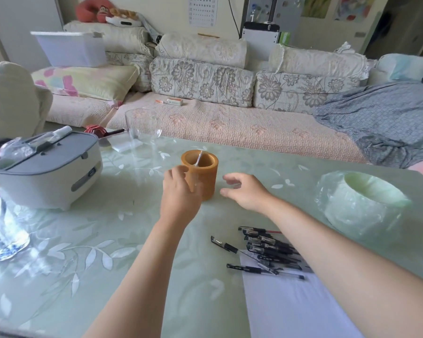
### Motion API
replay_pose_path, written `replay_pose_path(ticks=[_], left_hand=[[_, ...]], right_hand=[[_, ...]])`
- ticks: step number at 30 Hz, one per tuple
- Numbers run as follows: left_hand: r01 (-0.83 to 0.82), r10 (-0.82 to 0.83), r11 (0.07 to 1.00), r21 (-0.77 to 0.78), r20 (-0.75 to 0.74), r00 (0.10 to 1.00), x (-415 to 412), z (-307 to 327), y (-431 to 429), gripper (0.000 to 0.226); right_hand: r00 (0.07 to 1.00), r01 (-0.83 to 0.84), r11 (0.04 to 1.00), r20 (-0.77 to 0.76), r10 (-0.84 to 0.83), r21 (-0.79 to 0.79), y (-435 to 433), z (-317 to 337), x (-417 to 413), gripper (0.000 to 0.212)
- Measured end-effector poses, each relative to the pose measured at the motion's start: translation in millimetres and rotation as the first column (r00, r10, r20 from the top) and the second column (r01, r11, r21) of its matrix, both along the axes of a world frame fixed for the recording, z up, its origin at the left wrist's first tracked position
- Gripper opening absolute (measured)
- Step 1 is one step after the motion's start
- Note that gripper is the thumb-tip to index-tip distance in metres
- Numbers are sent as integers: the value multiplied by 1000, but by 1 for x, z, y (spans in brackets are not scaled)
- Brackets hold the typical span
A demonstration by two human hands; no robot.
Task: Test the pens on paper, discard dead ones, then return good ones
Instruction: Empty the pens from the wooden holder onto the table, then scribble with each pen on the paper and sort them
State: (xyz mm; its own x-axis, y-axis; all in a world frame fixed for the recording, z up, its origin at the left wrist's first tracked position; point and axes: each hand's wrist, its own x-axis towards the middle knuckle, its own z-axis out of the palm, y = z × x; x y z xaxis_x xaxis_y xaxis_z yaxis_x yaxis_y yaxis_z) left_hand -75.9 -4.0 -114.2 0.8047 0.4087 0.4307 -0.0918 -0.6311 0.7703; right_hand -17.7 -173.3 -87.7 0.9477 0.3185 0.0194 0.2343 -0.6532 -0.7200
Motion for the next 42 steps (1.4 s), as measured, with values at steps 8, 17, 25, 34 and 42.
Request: replay_pose_path(ticks=[8, 17, 25, 34, 42], left_hand=[[550, -433, 791, 267, -391, 812, -40, 4, -51, 49], [723, -388, 624, 298, -685, 617, -55, -1, -53, 86], [709, -427, 677, 197, -679, 597, -51, -2, -51, 33], [692, -370, 690, 211, -719, 588, -59, 2, -32, 16], [604, -126, 719, 344, -790, 600, -64, 7, -1, 24]], right_hand=[[997, -76, 952, -17, 74, -296, -91, 12, -62, 49], [948, -319, 706, -220, 232, -632, -124, 1, -89, 116], [960, -257, 652, -114, 254, -713, -109, -13, -84, 102], [969, -204, 650, -56, 242, -732, -96, -14, -82, 73], [966, -231, 681, -80, 246, -694, -96, -8, -79, 76]])
